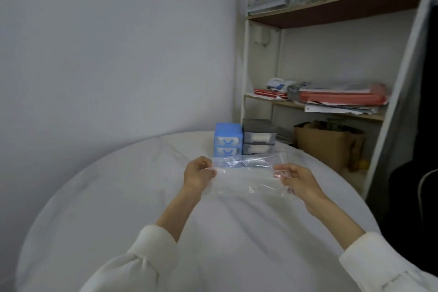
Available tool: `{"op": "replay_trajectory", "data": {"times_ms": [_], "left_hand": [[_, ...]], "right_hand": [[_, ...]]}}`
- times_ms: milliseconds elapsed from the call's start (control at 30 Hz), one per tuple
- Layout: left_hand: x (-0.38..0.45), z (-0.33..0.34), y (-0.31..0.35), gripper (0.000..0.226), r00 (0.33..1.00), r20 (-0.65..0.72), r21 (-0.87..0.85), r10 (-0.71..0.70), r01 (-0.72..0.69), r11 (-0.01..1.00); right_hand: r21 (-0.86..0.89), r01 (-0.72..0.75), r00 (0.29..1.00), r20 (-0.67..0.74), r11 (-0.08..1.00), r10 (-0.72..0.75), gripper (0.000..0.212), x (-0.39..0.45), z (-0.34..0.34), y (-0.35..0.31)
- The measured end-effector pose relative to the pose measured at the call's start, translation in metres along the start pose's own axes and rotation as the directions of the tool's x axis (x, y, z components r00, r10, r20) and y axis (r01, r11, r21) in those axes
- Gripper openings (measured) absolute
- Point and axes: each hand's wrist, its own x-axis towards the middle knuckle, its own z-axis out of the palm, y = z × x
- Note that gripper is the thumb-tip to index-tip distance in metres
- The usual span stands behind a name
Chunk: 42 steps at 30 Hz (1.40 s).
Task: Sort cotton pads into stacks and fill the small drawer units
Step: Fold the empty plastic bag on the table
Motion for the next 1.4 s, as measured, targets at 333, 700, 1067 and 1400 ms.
{"op": "replay_trajectory", "data": {"times_ms": [333, 700, 1067, 1400], "left_hand": [[-0.006, 0.111, -0.028, 0.042, 0.919, 0.366, 0.319, 0.144, -0.270, 0.908], [-0.011, 0.162, -0.043, 0.045, 0.795, 0.598, 0.700, 0.101, -0.580, 0.416], [-0.011, 0.138, -0.027, 0.048, 0.894, 0.447, 0.571, -0.034, -0.256, 0.780], [-0.017, 0.150, -0.024, 0.034, 0.912, 0.391, 0.697, -0.127, -0.202, 0.688]], "right_hand": [[0.032, -0.207, 0.771, -0.610, 0.978, 0.183, 0.045, 0.007, -0.080, 0.024], [0.347, -0.205, 0.789, -0.495, 0.915, 0.364, 0.051, 0.020, -0.090, 0.043], [0.091, -0.316, 0.764, -0.566, 0.944, 0.310, 0.024, 0.029, -0.058, 0.056], [-0.620, -0.438, 0.893, -0.215, 0.651, 0.396, 0.102, 0.013, -0.073, 0.050]]}}
